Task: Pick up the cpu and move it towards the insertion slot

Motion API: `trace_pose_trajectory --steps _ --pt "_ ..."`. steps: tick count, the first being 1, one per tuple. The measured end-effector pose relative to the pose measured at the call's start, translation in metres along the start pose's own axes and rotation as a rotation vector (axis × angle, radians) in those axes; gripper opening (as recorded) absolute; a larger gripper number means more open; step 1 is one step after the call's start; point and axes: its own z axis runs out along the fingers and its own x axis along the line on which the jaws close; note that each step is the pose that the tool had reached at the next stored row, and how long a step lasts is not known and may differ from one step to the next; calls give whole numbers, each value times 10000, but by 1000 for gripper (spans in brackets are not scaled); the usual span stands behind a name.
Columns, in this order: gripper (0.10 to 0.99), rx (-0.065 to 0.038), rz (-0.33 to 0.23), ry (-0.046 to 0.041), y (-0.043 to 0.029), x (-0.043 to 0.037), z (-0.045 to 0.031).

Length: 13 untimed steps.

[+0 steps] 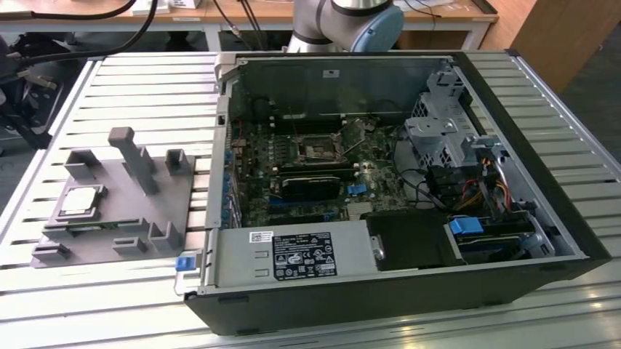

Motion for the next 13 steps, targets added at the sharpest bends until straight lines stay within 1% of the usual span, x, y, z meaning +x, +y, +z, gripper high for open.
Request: trace_pose_trajectory --steps 13 --pt "106 -1 0 -2 -1 28 43"
